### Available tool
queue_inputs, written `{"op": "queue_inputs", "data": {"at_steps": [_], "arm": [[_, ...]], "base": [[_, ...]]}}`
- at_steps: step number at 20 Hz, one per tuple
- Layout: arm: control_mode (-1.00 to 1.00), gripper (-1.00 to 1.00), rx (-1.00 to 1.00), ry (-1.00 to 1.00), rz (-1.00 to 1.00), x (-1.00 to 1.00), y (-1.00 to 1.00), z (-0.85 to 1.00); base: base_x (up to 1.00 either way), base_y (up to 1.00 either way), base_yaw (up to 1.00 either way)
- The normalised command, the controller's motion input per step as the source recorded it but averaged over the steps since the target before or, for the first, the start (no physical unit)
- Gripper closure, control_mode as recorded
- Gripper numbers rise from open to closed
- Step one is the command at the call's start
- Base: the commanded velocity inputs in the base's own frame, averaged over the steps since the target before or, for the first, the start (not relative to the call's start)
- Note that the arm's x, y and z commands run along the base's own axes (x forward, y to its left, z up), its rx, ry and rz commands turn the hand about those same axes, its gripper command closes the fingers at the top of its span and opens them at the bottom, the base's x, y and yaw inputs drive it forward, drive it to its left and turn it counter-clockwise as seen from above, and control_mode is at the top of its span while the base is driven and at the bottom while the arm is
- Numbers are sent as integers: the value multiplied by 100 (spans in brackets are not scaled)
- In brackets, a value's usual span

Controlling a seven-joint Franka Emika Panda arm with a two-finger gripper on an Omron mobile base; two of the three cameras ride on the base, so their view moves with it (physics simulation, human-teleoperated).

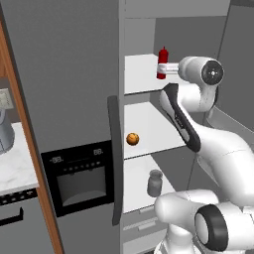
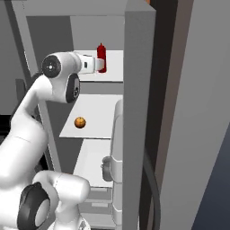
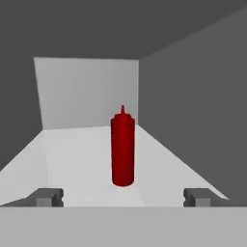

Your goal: Place the mayonnaise and ketchup from the counter to the top shelf of the fridge. If the existing items in the fridge are on the top shelf, move them to other shelves.

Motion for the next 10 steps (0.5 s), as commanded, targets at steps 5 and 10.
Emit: {"op": "queue_inputs", "data": {"at_steps": [5,10], "arm": [[-100,-100,0,-1,2,-100,31,35],[-100,-100,0,0,3,-100,22,35]], "base": [[0,0,0],[0,0,0]]}}
